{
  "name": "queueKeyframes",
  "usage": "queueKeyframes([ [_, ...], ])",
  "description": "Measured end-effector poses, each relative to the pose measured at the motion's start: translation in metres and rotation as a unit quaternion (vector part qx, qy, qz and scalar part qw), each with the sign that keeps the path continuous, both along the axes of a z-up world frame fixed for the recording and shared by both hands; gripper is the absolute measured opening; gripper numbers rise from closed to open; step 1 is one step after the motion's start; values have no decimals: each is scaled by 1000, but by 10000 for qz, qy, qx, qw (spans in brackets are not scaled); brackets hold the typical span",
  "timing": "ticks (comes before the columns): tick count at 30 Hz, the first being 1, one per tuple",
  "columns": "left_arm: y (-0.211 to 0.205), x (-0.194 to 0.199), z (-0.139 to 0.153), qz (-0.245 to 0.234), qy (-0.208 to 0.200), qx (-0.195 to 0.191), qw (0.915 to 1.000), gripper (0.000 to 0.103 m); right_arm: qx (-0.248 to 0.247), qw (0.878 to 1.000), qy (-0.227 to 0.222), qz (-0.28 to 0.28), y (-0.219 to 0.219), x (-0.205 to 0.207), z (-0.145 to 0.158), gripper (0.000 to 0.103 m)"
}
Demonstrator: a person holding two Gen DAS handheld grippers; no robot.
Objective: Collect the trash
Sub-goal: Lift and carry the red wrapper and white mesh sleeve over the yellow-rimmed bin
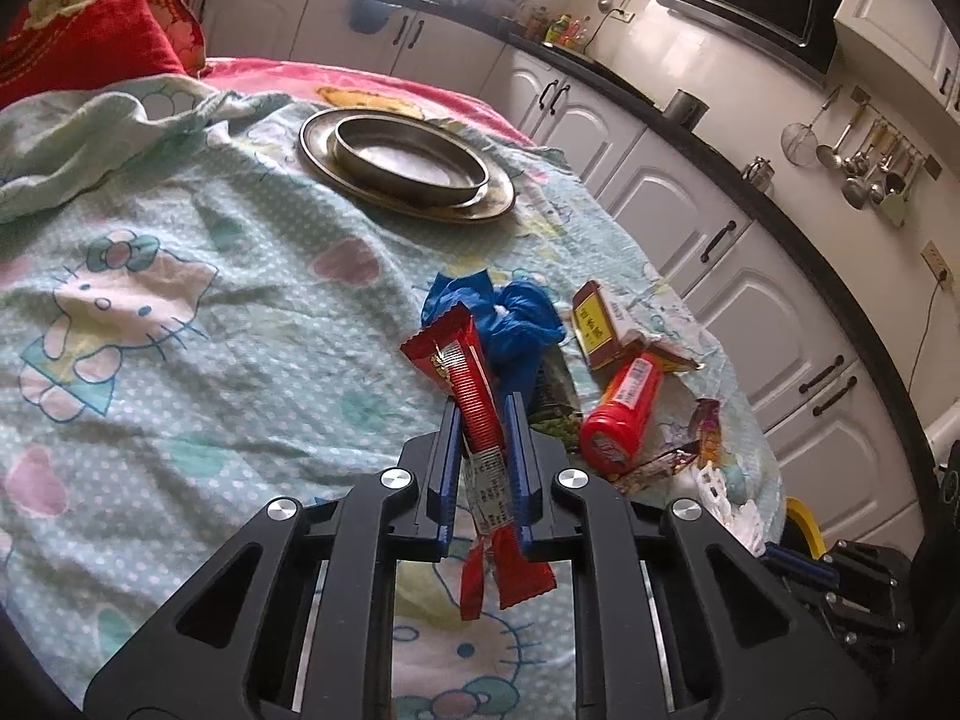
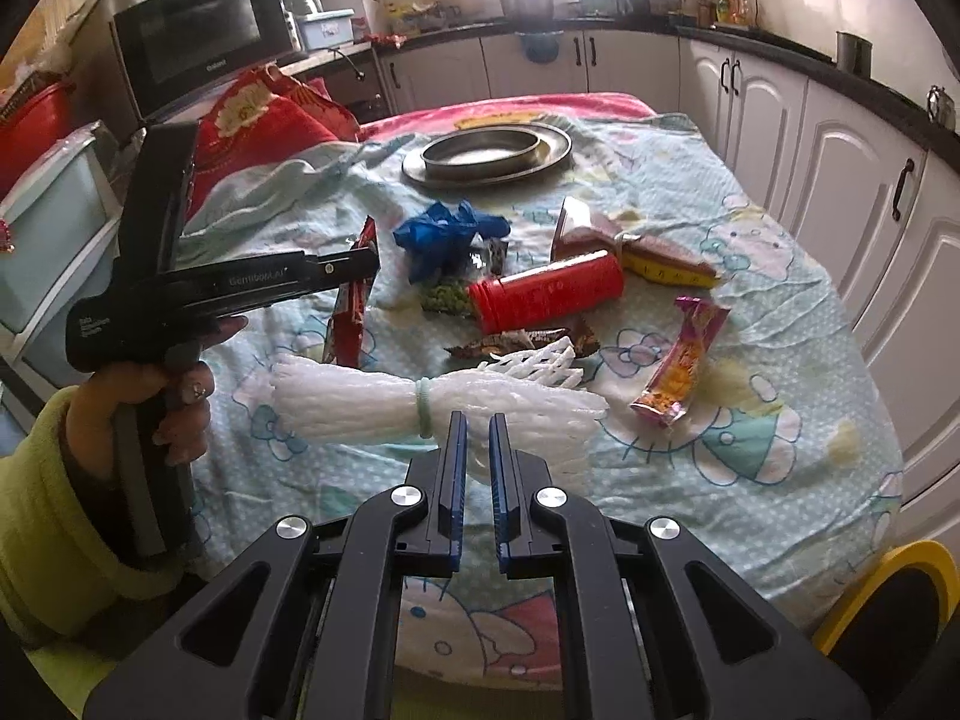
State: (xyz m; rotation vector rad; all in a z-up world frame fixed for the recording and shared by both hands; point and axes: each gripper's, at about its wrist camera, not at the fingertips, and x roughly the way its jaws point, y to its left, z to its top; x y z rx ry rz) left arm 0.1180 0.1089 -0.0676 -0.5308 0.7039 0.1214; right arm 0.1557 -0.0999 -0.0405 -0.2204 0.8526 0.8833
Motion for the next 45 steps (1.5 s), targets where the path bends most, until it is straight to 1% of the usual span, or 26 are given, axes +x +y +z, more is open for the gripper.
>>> queueKeyframes([
  [7, -10, -8, 27, -111, -305, 99, 9994, 9, 219, 9993, -238, -181, -16, -3, 20, 8],
  [12, -31, -7, 42, -346, -505, 187, 9979, 9, 361, 9976, -401, -429, -38, -4, 33, 8],
  [22, -78, -3, 61, -853, -731, 431, 9927, 9, 616, 9904, -808, -932, -85, -10, 60, 8],
  [28, -102, -1, 71, -1136, -838, 571, 9883, 9, 735, 9869, -857, -1154, -105, -10, 66, 8],
  [35, -123, 1, 79, -1351, -931, 687, 9841, 9, 840, 9816, -961, -1420, -133, -15, 75, 8],
  [45, -148, -1, 84, -1618, -1023, 825, 9780, 9, 801, 9761, -1083, -1706, -164, -26, 76, 8],
])
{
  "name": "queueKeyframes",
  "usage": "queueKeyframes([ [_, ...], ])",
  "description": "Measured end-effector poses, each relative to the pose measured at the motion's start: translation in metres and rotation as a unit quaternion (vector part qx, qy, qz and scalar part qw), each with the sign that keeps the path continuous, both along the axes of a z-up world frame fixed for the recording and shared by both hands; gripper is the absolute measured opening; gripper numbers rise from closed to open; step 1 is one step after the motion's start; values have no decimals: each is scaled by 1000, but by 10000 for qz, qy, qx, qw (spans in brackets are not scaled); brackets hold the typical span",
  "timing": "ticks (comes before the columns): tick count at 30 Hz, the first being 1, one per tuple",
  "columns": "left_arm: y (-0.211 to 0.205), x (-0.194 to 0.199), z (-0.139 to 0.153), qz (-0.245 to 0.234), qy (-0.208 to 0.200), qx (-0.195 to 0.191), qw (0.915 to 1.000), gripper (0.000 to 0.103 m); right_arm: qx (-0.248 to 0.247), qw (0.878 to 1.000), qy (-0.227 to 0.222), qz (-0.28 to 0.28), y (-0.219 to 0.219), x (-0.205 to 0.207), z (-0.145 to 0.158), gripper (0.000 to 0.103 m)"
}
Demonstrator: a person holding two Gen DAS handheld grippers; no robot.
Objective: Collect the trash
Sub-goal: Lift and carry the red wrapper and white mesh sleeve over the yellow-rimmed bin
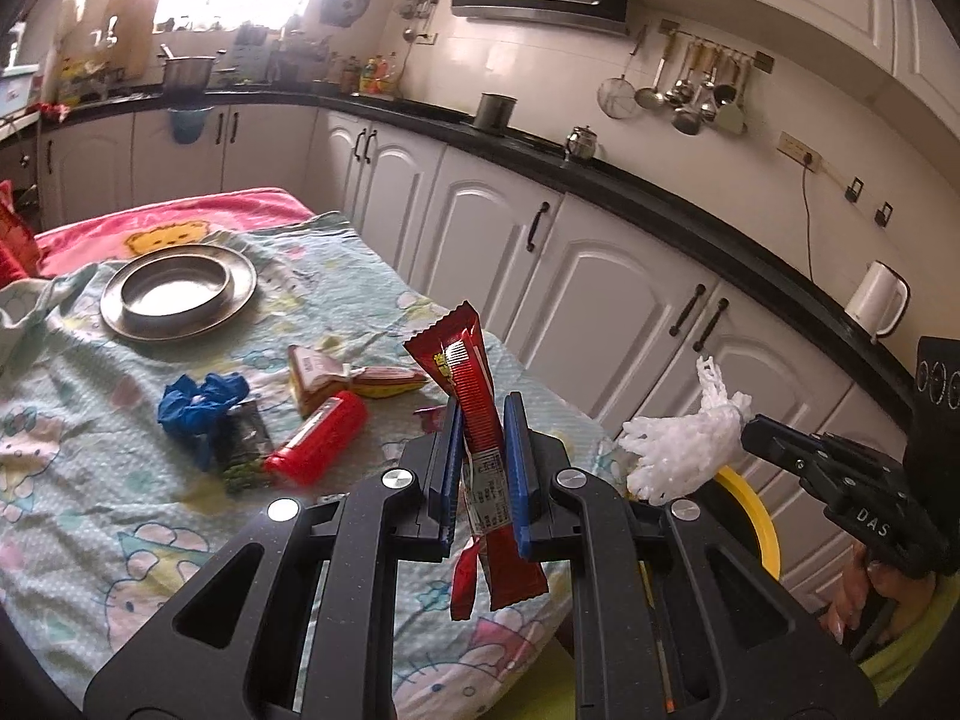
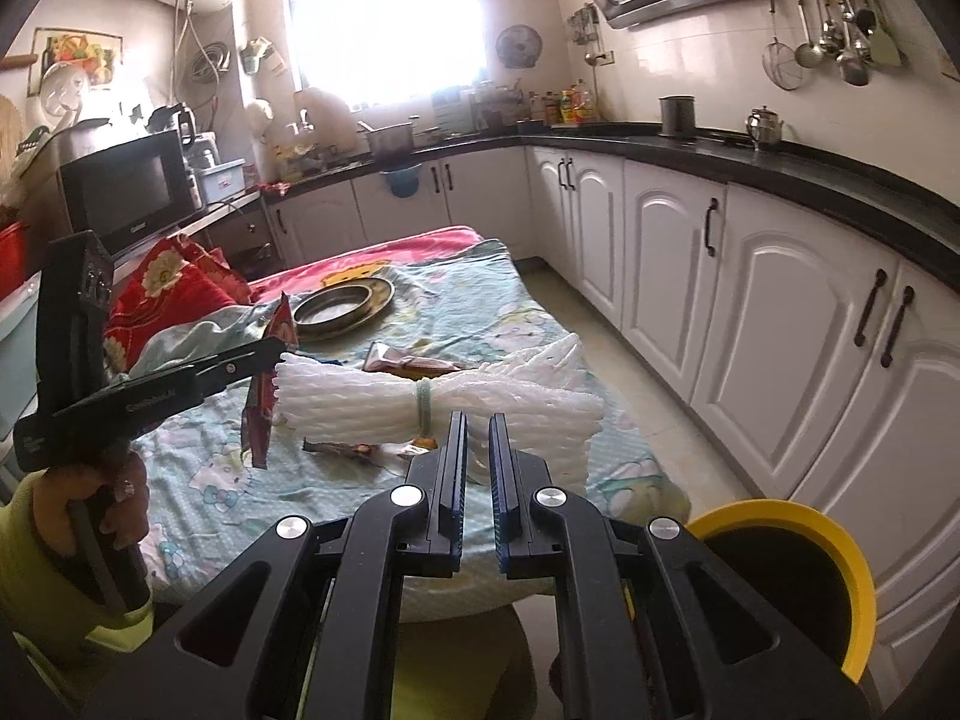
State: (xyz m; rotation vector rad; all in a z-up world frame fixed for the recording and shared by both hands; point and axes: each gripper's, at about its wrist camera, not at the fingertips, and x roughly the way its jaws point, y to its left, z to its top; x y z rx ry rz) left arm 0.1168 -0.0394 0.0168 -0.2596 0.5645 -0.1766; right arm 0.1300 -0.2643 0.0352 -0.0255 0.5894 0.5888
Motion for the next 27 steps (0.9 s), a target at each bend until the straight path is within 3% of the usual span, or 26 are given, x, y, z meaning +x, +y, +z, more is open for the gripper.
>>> queueKeyframes([
  [27, -90, 14, 0, -882, -21, 304, 9956, 9, 112, 9943, 161, -1052, -93, -8, -18, 8],
])
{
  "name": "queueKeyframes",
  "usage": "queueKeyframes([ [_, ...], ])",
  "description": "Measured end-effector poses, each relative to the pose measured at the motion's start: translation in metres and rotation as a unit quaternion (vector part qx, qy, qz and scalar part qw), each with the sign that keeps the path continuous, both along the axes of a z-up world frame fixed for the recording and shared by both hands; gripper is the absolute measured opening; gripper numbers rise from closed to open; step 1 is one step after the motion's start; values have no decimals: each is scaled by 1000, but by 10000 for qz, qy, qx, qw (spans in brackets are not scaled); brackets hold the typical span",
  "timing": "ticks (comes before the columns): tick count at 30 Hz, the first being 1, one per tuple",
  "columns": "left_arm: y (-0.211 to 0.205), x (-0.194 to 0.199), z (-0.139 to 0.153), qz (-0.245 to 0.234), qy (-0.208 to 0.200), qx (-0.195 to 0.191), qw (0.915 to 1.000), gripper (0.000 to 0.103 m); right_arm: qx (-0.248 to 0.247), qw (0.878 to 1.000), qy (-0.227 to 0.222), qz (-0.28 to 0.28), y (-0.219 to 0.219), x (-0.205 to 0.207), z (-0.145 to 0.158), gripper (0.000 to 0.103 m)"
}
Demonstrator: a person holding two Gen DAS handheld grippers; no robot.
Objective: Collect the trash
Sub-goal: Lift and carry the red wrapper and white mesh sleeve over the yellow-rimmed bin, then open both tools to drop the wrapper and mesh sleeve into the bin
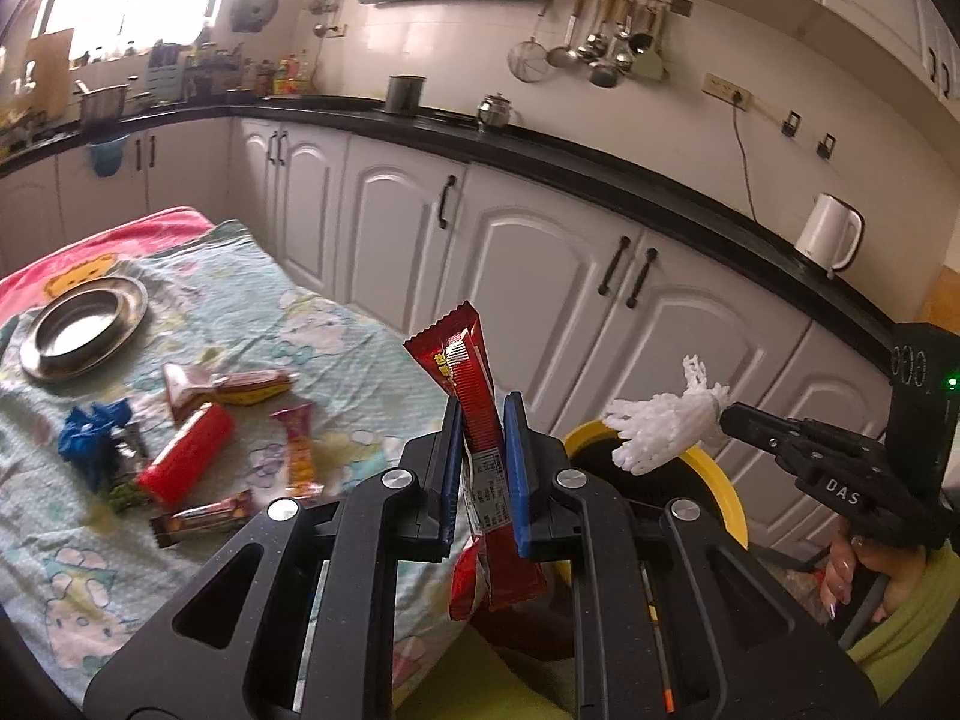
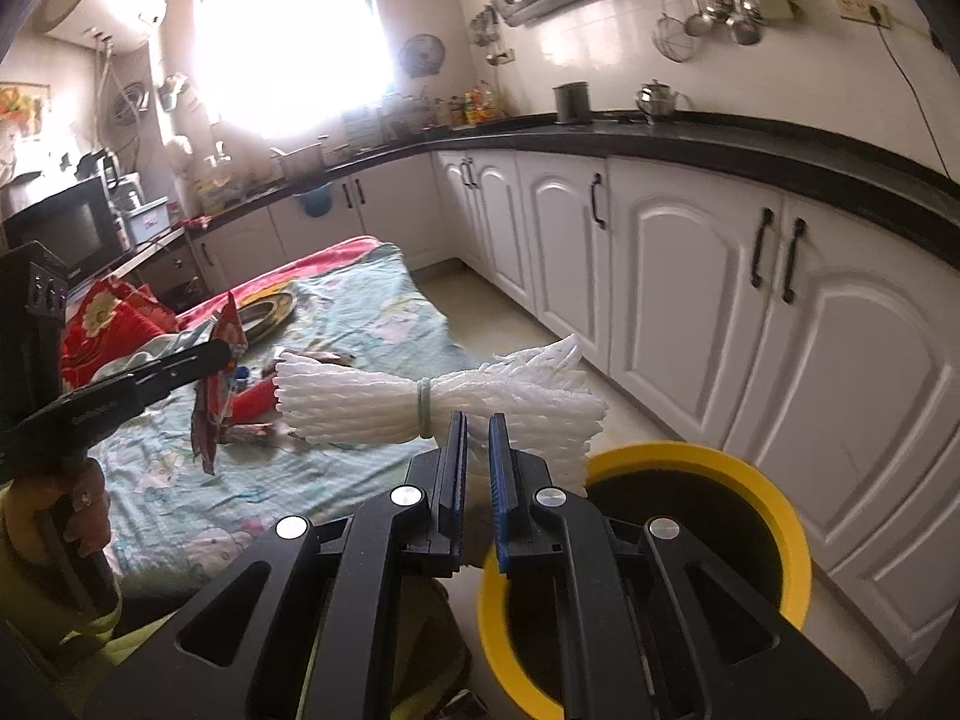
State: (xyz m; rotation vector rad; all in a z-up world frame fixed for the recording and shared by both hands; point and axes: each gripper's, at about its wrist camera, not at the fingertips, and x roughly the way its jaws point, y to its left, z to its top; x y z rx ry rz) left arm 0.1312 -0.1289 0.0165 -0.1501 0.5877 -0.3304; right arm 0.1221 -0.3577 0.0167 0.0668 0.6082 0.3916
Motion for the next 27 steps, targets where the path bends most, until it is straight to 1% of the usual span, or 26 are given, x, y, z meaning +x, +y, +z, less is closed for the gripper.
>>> queueKeyframes([
  [6, -33, 5, -4, -350, -3, 132, 9993, 9, -10, 9993, 154, -331, -29, -2, -15, 8],
  [14, -69, 12, -16, -692, 76, 260, 9972, 9, -72, 9966, 401, -714, -63, -3, -40, 8],
  [19, -89, 18, -26, -892, 142, 324, 9954, 9, -298, 9950, 457, -831, -70, -5, -53, 8],
  [27, -123, 28, -41, -1293, 313, 379, 9904, 9, -339, 9929, 685, -915, -83, -4, -76, 8],
])
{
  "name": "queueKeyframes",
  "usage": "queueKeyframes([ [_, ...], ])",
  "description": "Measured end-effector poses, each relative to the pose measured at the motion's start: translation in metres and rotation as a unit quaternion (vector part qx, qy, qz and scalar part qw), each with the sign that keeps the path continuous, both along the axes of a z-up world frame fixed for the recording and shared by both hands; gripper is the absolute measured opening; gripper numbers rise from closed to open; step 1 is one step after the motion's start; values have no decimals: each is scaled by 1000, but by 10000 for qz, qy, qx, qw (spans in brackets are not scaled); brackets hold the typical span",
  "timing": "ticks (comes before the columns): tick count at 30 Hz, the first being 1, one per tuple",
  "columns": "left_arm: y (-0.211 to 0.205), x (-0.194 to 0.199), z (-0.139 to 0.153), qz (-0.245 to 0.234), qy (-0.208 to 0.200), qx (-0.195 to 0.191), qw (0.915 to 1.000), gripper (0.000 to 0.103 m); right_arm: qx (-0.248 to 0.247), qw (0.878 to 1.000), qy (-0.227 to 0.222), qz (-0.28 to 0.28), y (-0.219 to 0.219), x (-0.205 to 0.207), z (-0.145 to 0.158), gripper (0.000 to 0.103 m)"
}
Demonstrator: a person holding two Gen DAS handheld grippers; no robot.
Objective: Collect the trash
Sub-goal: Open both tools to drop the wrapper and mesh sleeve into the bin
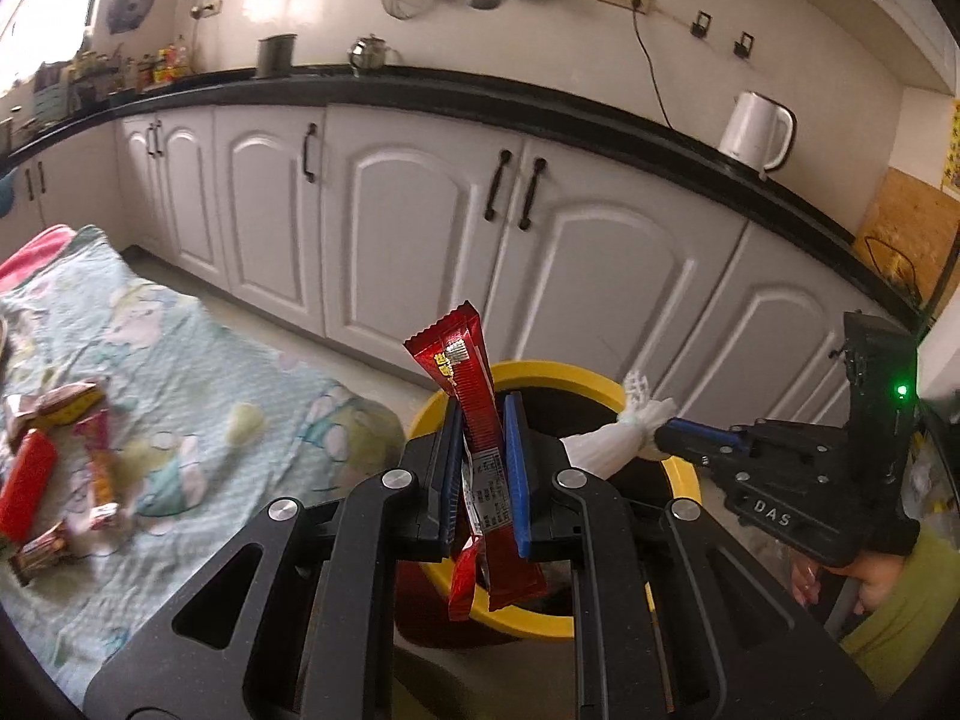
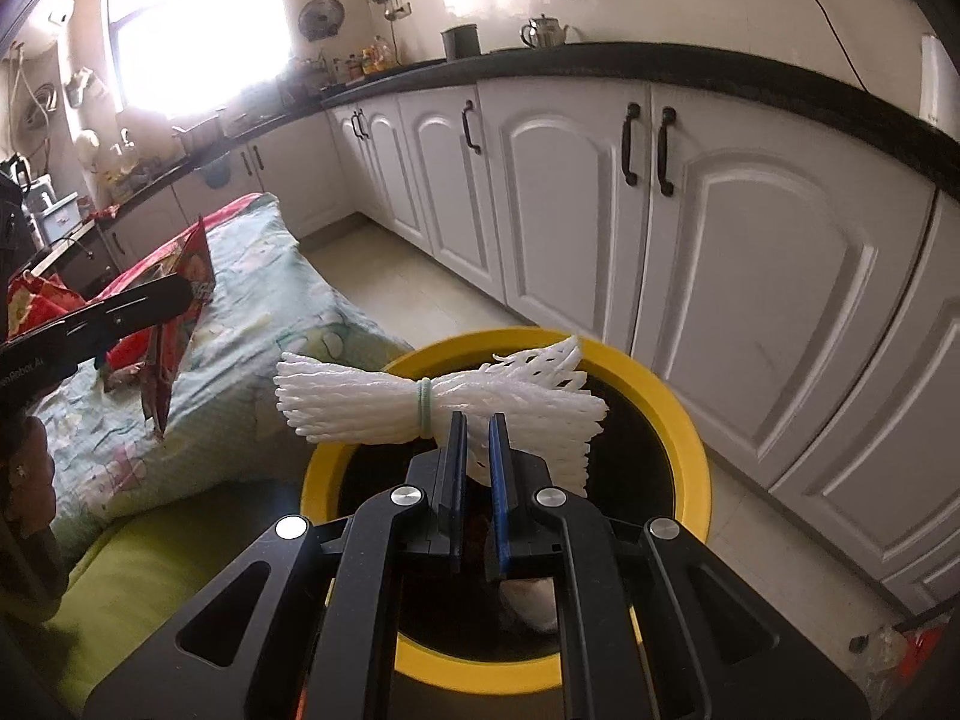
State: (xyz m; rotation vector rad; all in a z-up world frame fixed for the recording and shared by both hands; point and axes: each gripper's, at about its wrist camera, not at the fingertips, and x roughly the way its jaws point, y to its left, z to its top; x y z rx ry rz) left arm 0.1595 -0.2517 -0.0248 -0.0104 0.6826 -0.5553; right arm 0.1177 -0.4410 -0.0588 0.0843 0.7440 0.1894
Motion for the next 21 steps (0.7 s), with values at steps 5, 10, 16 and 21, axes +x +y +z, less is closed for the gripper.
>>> queueKeyframes([
  [5, -19, 5, -10, -249, 122, 80, 9996, 9, 60, 9998, 190, -8, -5, 1, -13, 8],
  [10, -37, 8, -17, -462, 167, 203, 9986, 9, 61, 9994, 327, -102, -12, 1, -22, 8],
  [16, -46, 13, -21, -522, 260, 237, 9980, 9, 197, 9984, 452, -286, -25, 2, -31, 9],
  [21, -50, 15, -23, -526, 279, 280, 9978, 12, 236, 9982, 463, -312, -28, 2, -33, 12],
])
